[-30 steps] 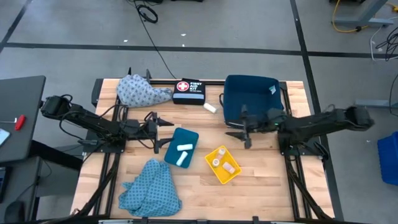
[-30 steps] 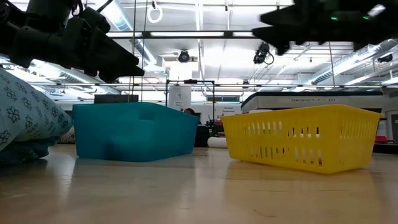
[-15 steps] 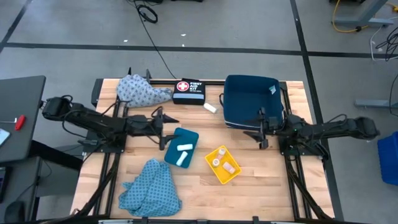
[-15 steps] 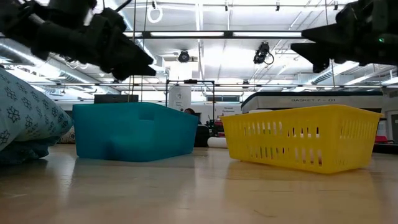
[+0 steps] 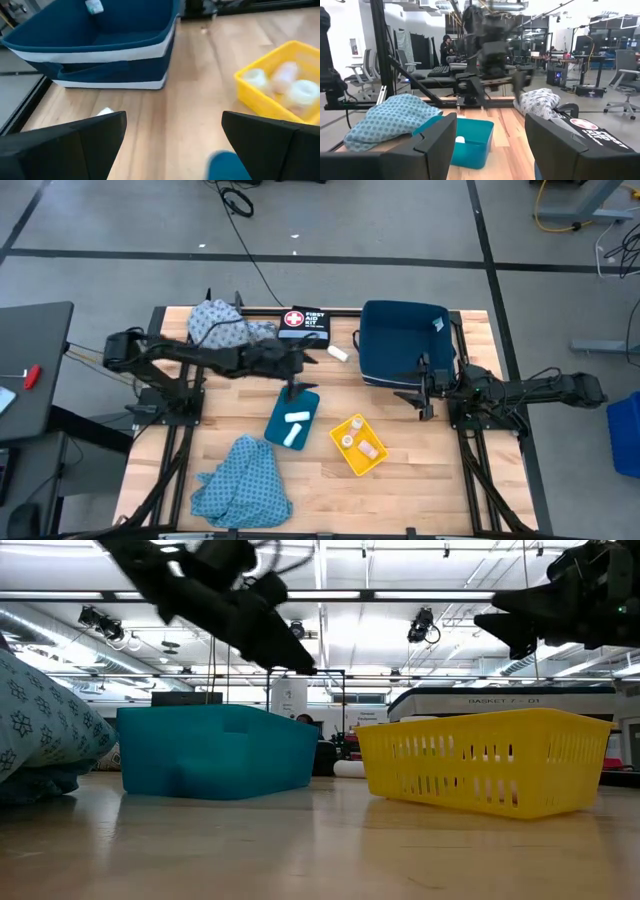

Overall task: Pick & place medical supplies in basket/bin
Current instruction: Put the rolled gauze into the blue bin

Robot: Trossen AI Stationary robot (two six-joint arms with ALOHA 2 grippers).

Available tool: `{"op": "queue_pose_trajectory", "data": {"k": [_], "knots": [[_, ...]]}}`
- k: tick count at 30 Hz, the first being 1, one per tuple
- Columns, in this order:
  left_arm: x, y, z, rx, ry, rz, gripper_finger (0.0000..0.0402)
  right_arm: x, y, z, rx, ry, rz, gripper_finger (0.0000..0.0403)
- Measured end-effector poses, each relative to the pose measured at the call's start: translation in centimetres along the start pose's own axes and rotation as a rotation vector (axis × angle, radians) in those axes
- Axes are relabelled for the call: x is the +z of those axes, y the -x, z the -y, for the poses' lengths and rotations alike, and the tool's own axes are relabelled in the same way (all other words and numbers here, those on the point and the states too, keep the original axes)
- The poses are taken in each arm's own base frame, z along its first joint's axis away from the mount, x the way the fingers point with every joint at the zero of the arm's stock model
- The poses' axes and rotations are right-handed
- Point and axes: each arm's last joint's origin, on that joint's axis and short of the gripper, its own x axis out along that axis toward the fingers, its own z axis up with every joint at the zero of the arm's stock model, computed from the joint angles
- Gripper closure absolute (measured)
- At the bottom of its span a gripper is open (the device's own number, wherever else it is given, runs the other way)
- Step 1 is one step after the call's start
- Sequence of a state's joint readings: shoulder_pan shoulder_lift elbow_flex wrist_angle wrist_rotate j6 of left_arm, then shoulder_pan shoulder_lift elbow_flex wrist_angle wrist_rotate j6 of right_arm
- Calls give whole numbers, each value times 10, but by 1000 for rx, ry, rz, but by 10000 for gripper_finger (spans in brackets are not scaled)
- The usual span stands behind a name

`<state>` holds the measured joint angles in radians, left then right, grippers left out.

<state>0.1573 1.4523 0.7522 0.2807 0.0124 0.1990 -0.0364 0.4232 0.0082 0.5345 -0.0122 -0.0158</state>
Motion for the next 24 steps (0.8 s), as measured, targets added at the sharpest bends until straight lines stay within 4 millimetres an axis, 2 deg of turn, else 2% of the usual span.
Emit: {"op": "queue_pose_trajectory", "data": {"k": [8, 15, 20, 24], "knots": [[8, -55, -37, -10, -112, -159, 71, -1, 0, 0, 7, 24, -8, 160], [5, -100, -62, -30, -211, -279, 71, -1, 0, 0, 15, 30, -8, 160], [0, -123, -75, -49, -246, -386, 71, -1, 0, -1, 17, 34, -9, 160], [-3, -135, -87, -60, -236, -446, 71, -1, 0, -1, 21, 34, -9, 160]]}}
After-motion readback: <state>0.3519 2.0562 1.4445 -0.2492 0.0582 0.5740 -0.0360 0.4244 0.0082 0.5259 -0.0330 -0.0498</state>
